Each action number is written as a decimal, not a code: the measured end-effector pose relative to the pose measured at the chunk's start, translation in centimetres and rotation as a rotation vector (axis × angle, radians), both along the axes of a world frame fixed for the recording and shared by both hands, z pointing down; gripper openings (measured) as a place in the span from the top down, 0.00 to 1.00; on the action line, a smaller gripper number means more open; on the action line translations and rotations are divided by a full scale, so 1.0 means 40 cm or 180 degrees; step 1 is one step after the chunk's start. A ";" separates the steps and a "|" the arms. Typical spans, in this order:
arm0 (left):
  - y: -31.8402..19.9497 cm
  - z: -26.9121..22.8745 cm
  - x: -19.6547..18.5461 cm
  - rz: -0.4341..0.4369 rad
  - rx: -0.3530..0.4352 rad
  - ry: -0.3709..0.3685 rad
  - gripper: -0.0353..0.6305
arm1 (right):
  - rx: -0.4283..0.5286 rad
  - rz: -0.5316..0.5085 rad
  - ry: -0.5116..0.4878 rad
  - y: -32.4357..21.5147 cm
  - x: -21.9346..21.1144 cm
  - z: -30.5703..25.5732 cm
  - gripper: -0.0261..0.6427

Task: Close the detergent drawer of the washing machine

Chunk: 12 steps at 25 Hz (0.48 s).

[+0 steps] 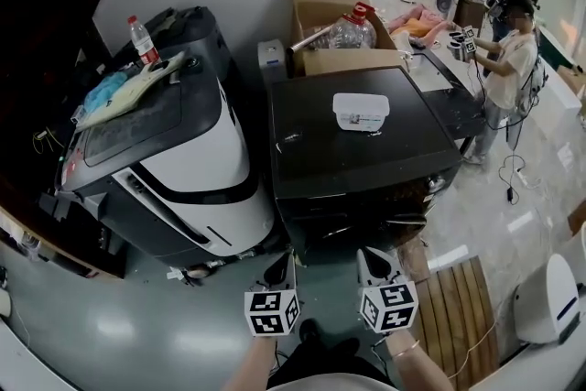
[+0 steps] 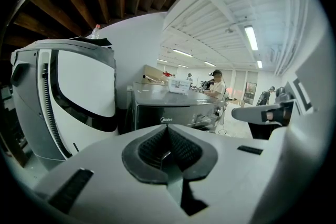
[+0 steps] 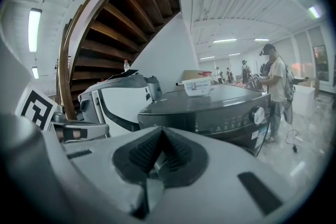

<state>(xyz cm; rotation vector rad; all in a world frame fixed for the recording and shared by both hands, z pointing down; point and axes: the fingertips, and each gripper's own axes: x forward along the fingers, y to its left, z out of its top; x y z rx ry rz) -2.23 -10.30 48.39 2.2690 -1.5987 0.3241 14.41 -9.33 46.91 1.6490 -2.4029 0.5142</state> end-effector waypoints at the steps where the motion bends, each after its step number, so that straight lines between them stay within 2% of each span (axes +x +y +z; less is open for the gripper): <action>1: 0.004 -0.002 -0.001 0.0004 0.0002 0.0003 0.96 | 0.0006 0.0008 -0.0008 0.004 0.001 -0.002 0.96; 12: 0.007 -0.023 -0.001 0.0019 0.0057 0.0078 0.96 | -0.0017 0.0031 0.0006 0.024 0.013 -0.008 0.96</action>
